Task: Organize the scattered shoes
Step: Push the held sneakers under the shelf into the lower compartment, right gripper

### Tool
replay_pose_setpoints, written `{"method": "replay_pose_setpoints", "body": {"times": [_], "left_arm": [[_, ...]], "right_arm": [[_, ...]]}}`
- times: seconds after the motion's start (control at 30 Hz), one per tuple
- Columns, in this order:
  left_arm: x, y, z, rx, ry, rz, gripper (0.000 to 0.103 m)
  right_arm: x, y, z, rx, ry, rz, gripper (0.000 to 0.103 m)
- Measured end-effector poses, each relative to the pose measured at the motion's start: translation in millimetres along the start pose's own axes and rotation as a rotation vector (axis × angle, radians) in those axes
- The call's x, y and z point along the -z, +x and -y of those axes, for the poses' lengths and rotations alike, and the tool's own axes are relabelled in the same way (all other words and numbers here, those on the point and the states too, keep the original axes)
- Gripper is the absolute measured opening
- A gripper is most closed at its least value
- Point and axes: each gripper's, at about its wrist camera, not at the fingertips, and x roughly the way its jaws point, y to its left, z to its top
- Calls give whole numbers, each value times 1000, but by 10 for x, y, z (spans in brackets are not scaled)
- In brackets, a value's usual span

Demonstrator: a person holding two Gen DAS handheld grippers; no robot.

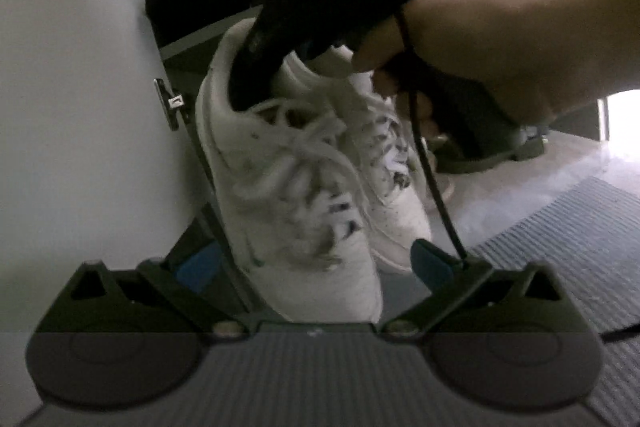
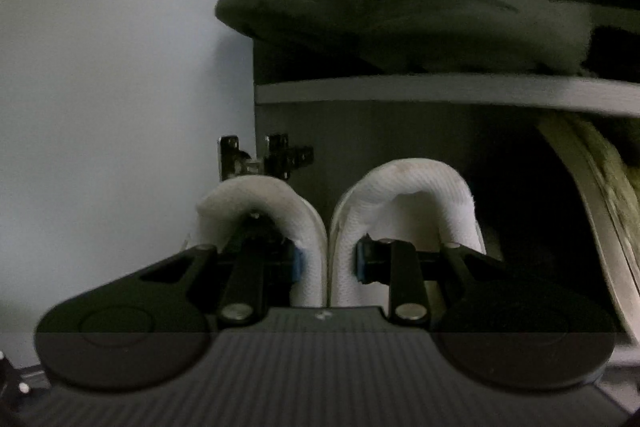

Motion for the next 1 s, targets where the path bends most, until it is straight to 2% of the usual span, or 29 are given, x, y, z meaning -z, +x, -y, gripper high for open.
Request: {"method": "replay_pose_setpoints", "body": {"times": [0.07,0.2,0.3,0.4,0.53,0.63,0.77,0.87,1.0], "left_arm": [[28,85,-15,-11,-24,-37,103],[-28,152,-24,-55,-31,-82,103],[22,172,13,-58,-31,-132,103],[44,253,34,-88,-31,-120,103],[27,321,3,-108,-50,-110,103],[16,143,-164,-78,-120,-125,102],[2,-298,-281,-42,-130,-130,102],[49,-654,-271,34,-104,-180,103],[156,-860,-166,99,-57,-240,103]], "right_arm": [[29,70,-58,39,-22,32,27],[15,283,-194,97,-30,21,28],[17,568,-245,116,-49,-11,29],[-20,745,-301,168,-82,-6,29],[-127,881,-286,184,-63,-53,31],[-222,980,-252,171,-51,-101,32],[-310,1033,-196,117,-43,-146,34],[-343,1051,-181,83,-43,-159,35],[-413,1135,-168,85,-14,-182,36]]}}
